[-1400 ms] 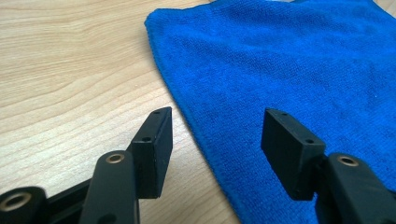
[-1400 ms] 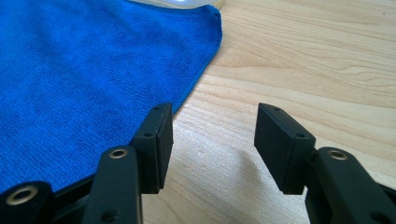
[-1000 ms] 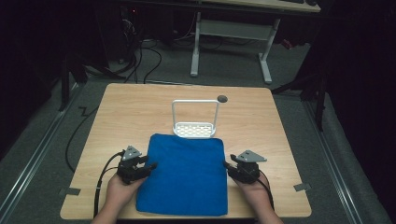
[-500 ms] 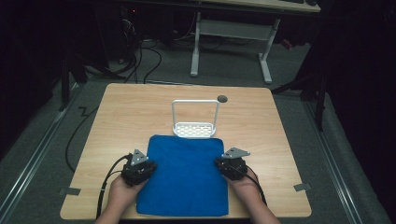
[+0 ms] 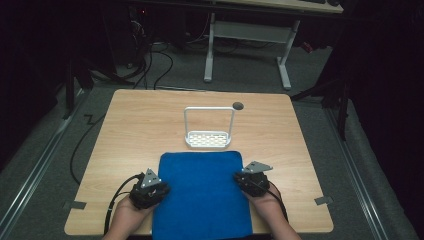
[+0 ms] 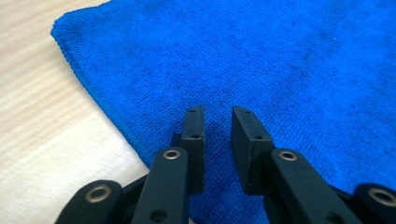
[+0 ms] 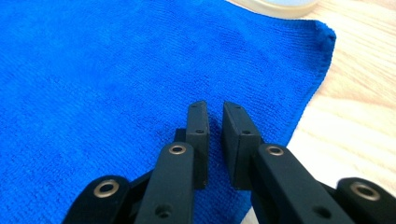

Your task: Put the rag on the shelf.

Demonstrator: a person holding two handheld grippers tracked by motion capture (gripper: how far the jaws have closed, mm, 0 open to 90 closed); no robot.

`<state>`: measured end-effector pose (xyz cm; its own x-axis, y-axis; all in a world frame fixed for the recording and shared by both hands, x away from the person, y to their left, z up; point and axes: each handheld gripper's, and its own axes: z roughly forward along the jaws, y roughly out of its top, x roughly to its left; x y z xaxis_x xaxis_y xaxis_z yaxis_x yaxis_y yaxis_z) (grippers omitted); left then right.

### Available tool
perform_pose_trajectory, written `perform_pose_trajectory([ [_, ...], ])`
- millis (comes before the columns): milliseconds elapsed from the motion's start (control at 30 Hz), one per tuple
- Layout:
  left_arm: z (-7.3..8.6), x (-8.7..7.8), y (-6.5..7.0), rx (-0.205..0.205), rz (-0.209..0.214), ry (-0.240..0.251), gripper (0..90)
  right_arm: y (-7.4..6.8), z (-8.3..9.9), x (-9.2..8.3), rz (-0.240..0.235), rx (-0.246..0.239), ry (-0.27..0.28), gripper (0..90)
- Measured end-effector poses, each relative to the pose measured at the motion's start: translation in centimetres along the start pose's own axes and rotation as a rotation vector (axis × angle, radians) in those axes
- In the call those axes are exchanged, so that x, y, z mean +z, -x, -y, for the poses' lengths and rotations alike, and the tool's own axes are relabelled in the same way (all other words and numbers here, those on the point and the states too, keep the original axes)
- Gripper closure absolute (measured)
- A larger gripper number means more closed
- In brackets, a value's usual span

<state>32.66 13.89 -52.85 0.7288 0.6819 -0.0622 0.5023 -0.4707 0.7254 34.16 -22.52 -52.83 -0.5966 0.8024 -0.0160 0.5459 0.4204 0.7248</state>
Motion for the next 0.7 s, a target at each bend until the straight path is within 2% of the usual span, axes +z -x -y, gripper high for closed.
perform_pose_trajectory([
  [33,0.2,-0.1,0.5,0.005,0.018,0.000,75.7,-0.1,0.2,-0.2,0.000,0.006,-0.002,81.8],
  [67,0.2,-0.1,0.5,0.005,0.018,0.000,75.6,-0.1,0.2,-0.2,0.000,0.006,-0.002,81.8],
  [100,0.3,-0.3,1.1,0.022,0.027,-0.005,75.5,-0.1,0.7,-0.7,0.001,0.007,0.000,81.8],
  [200,0.4,-0.4,1.7,0.034,0.044,-0.011,75.2,-0.2,1.1,-1.2,0.002,0.008,0.000,81.8],
  [233,0.6,-0.6,2.3,0.051,0.058,-0.014,75.1,-0.3,1.6,-1.8,0.002,0.015,-0.002,81.9],
  [367,0.8,-0.8,3.3,0.080,0.080,-0.021,74.7,-0.5,2.5,-2.7,0.007,0.022,-0.004,81.5],
  [500,0.8,-0.8,3.5,0.095,0.093,-0.026,73.2,-1.0,3.1,-3.6,0.005,0.024,-0.013,79.7],
  [567,0.8,-0.8,3.4,0.089,0.099,-0.027,72.6,-1.1,3.2,-3.7,0.001,0.027,-0.017,78.2],
  [600,0.7,-0.8,3.2,0.073,0.113,-0.030,71.5,-1.1,3.2,-3.7,-0.003,0.028,-0.016,76.6],
  [633,0.6,-0.8,3.0,0.058,0.095,-0.018,69.0,-0.9,3.0,-3.7,-0.008,0.039,0.010,73.7],
  [667,0.6,-0.8,3.0,0.058,0.095,-0.018,66.8,-0.8,2.9,-3.7,-0.007,0.045,0.023,72.3],
  [700,0.5,-1.2,2.6,0.044,0.070,0.035,64.4,-0.7,2.8,-3.7,-0.006,0.047,0.033,71.0],
])
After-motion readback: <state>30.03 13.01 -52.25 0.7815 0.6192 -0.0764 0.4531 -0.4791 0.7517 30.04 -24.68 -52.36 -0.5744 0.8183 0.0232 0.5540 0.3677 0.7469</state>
